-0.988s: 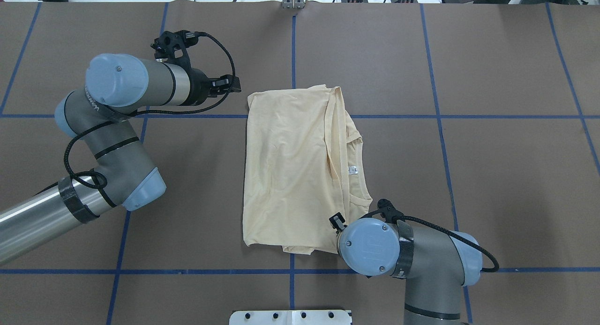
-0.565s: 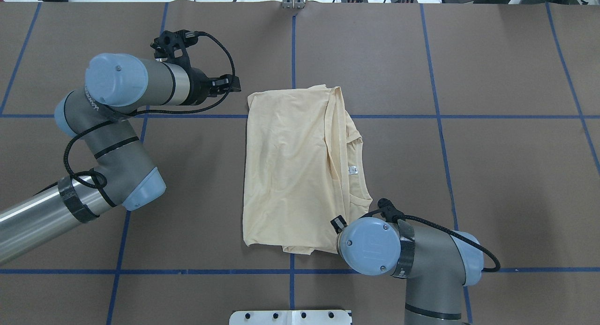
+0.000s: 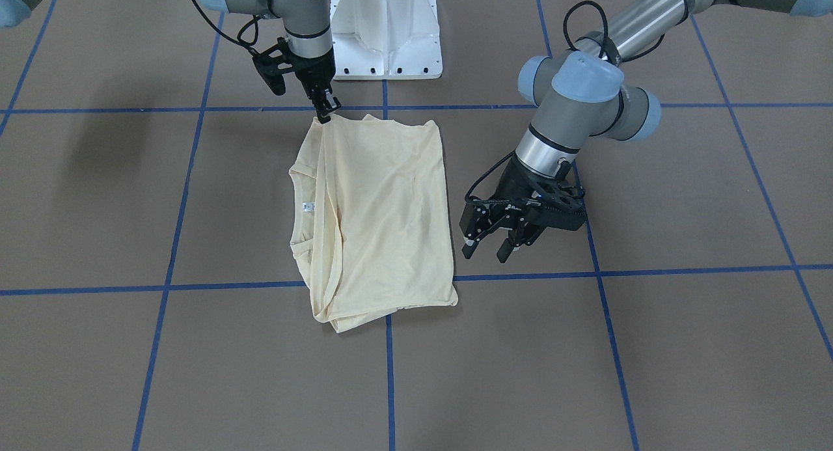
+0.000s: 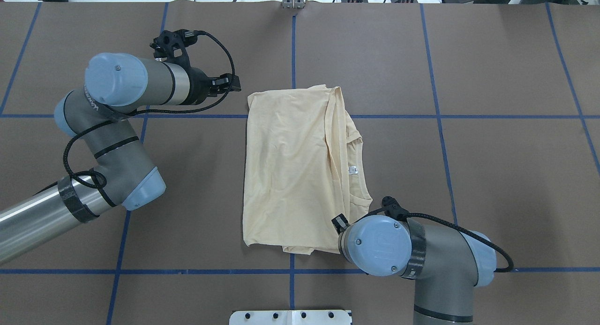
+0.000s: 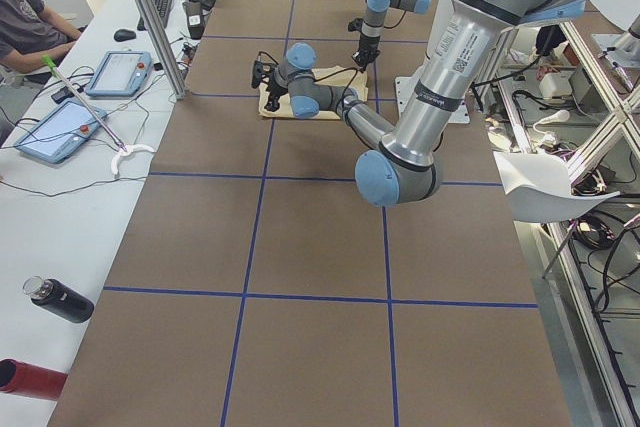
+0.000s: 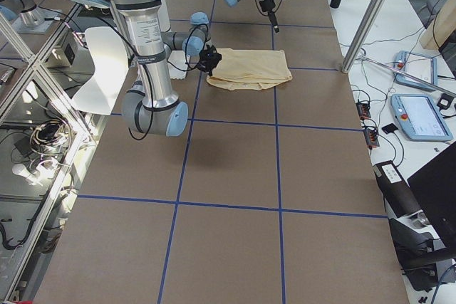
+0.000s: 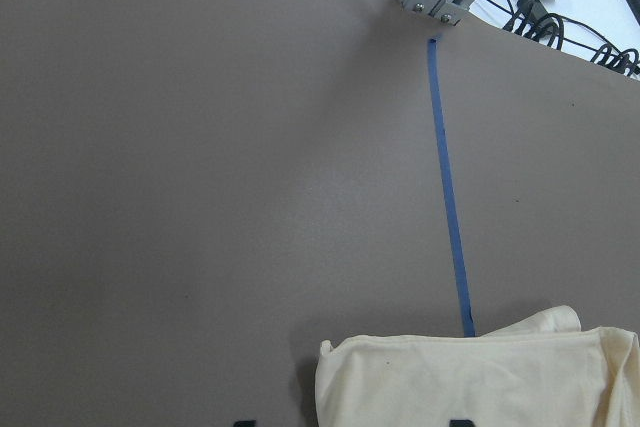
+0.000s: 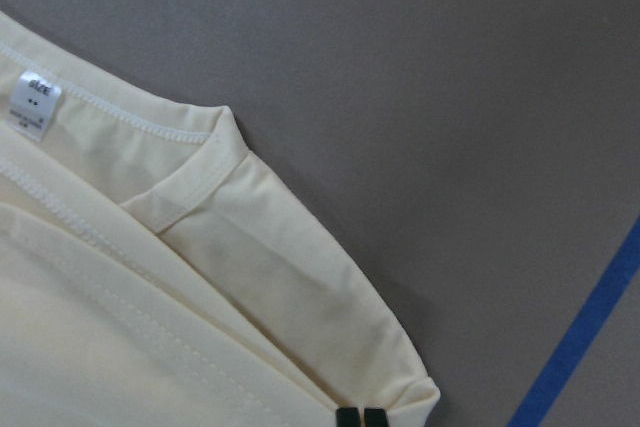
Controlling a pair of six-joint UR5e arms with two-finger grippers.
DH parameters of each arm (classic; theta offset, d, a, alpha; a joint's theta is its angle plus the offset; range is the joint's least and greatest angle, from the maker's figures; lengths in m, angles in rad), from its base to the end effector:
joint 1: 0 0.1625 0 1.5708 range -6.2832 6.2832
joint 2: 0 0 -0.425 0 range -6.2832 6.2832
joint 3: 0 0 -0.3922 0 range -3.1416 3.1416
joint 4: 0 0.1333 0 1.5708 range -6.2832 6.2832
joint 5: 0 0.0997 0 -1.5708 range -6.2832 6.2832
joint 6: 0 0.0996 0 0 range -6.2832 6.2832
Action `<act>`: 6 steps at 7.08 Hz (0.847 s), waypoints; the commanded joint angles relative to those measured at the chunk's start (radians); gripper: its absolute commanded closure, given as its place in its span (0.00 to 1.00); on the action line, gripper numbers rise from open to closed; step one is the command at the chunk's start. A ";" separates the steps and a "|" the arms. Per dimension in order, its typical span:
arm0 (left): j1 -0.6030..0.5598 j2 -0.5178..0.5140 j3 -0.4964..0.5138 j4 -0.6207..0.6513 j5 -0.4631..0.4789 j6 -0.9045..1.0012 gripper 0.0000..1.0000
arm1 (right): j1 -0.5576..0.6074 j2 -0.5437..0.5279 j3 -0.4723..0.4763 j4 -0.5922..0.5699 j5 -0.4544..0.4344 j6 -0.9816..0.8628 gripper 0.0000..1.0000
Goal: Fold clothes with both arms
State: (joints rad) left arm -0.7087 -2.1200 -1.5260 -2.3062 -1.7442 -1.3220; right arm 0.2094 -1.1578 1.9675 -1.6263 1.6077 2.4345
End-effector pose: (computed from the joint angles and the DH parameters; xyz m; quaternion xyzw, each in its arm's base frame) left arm 0.4486 -0.5375 0.2730 0.2041 0.5462 -0.1358 0.8010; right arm -0.5422 -0.2478 0.2721 -0.1345 -0.3431 0.4693 0.8024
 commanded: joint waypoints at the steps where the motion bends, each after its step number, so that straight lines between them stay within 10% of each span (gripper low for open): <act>1: 0.000 0.000 0.000 -0.001 0.000 0.000 0.29 | -0.007 -0.020 0.004 -0.001 0.000 0.000 1.00; 3: 0.002 0.000 0.000 0.001 0.000 0.000 0.29 | -0.015 -0.014 0.004 -0.001 0.001 0.000 1.00; 6: 0.002 0.000 0.001 -0.001 0.000 0.000 0.29 | -0.016 -0.022 0.002 -0.001 -0.002 -0.002 0.56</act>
State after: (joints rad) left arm -0.7076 -2.1199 -1.5250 -2.3069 -1.7441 -1.3223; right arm 0.1951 -1.1772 1.9698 -1.6276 1.6075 2.4331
